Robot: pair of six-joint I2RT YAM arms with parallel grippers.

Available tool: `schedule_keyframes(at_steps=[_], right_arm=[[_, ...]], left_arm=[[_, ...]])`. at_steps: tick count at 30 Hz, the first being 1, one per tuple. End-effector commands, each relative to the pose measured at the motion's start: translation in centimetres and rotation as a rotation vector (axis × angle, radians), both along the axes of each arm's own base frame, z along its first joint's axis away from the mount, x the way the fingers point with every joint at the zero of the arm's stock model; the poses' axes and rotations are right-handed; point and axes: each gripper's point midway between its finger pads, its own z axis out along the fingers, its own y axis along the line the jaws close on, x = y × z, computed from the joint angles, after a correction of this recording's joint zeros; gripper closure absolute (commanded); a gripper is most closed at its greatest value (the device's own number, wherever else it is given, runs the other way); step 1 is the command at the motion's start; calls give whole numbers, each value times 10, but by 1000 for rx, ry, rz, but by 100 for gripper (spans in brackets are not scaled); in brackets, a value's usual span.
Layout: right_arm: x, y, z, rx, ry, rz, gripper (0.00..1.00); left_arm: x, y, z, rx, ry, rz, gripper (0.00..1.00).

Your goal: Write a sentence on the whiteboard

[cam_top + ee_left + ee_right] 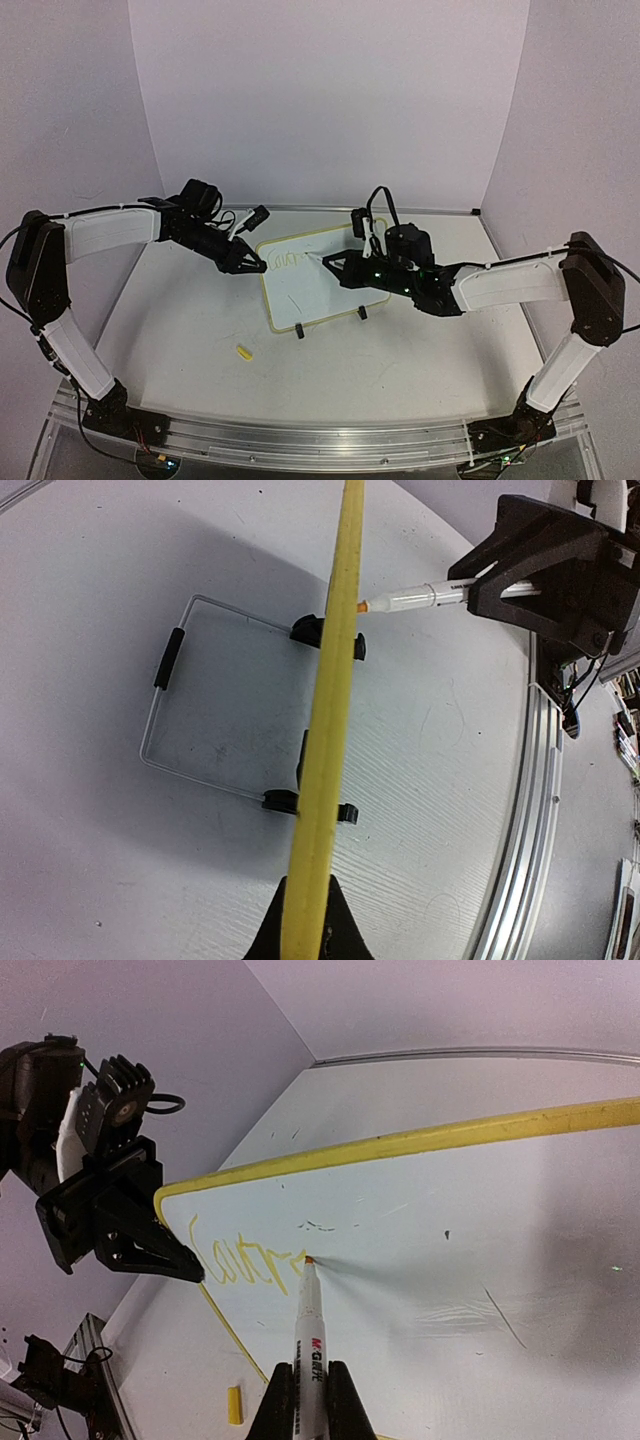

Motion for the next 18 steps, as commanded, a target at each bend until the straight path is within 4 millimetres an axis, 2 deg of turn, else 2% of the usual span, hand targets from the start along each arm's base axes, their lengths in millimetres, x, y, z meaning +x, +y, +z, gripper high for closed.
schedule_keyframes(at_steps=[1,10,18], right_arm=[[13,-3,26,36,-55,-52,100],[8,-7,2,7,-8,-49,100],[5,-11,-5,-1,4,-57,100]], left_arm=[[8,12,-10,102,-50,39,100],[8,11,-10,102,-49,38,100],[8,11,-11,103,-47,37,100]])
